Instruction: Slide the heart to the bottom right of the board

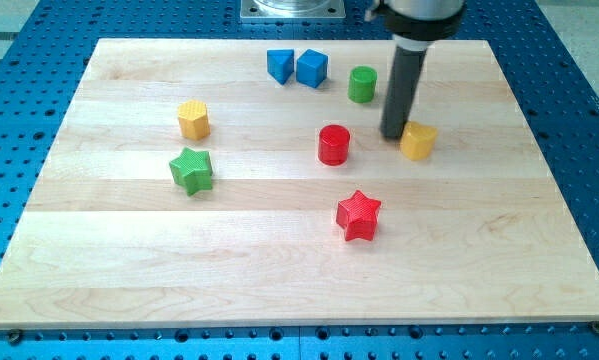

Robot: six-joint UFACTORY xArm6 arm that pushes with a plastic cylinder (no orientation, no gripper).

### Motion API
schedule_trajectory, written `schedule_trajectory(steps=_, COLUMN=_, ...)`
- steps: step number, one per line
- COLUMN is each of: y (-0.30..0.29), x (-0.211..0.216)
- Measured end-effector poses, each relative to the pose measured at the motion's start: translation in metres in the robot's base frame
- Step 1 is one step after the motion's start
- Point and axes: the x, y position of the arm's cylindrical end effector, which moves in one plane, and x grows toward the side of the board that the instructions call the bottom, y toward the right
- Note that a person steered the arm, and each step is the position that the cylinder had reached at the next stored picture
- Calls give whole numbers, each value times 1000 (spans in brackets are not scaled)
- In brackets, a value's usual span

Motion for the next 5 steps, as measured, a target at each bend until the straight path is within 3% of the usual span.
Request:
schedule_trajectory(steps=1, y=42, x=27)
schedule_trajectory(steps=2, y=26, x=100)
schedule_trajectory(steps=3, y=19, x=115)
schedule_trajectory(steps=4, y=-33, x=97)
schedule_trajectory(steps=5, y=-30, x=135)
